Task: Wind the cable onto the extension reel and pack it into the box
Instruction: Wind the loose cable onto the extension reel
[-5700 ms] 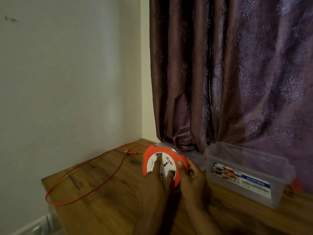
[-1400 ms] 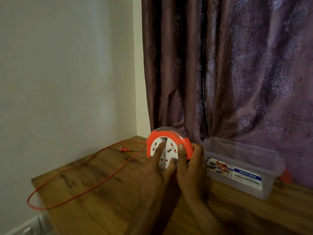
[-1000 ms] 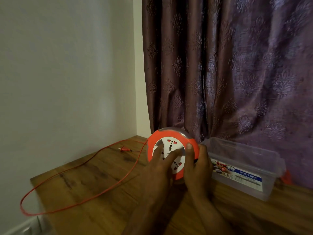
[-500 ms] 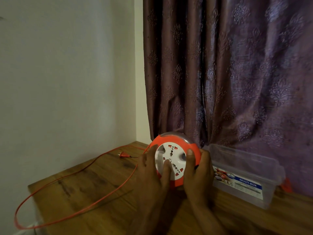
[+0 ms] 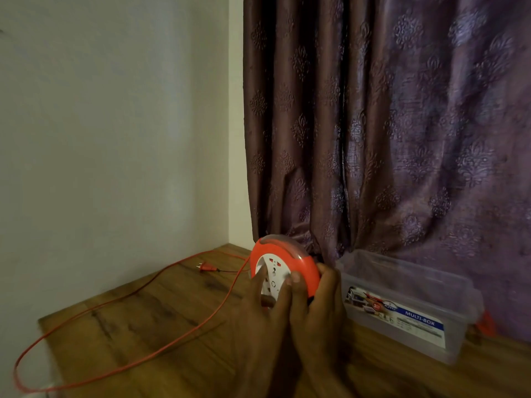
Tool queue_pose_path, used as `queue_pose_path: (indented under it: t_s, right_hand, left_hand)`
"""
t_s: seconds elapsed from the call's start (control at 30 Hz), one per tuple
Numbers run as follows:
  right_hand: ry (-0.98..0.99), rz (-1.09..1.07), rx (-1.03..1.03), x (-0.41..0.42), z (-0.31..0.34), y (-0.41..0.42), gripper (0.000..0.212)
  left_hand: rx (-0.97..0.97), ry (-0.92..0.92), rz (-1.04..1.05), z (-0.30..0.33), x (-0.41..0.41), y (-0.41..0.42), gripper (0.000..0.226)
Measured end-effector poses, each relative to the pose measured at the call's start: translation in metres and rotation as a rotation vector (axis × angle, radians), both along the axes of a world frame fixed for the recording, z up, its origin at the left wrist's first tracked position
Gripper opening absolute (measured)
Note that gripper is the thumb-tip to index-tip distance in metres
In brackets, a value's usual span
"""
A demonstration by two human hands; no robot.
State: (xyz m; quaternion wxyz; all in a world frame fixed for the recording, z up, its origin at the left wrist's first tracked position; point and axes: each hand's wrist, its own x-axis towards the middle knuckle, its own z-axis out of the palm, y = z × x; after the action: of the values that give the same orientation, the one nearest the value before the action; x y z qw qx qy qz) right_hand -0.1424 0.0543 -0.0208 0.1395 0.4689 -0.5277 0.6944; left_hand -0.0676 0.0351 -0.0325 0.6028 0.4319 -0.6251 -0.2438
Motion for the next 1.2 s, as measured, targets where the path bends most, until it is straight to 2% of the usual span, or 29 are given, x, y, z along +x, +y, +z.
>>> queue_pose_path:
  t_s: [0.2, 0.33, 0.6, 0.73, 0.83, 1.0, 1.2]
  right_hand:
    - [0.015, 0.019, -0.002, -0.004, -0.001, -0.002, 0.044]
    - [0.000, -0.015, 0.001, -0.010, 0.001, -0.002, 0.041]
    - [-0.100, 0.023, -0.009, -0.025, 0.006, -0.004, 0.040]
    - [-0.102, 0.024, -0.006, -0.026, 0.007, -0.005, 0.042]
    - [-0.109, 0.013, -0.010, -0.026, 0.010, -0.005, 0.039]
    - [-0.112, -0.029, -0.022, -0.026, 0.011, -0.005, 0.039]
    - [-0.078, -0.054, -0.016, -0.025, 0.011, -0.002, 0.041]
  left_hand:
    - [0.027, 0.052, -0.022, -0.001, -0.001, -0.002, 0.066]
    - [-0.067, -0.016, -0.045, -0.001, -0.003, 0.001, 0.053]
    - [-0.277, -0.337, -0.022, 0.002, -0.003, 0.002, 0.059]
    - [-0.349, -0.361, 0.014, 0.000, -0.002, 0.004, 0.058]
    - [-0.383, -0.316, 0.029, 0.001, -0.003, 0.006, 0.048]
    - [-0.315, -0.142, 0.096, 0.007, -0.001, 0.007, 0.044]
    - [-0.163, -0.204, 0.031, 0.001, -0.002, 0.005, 0.057]
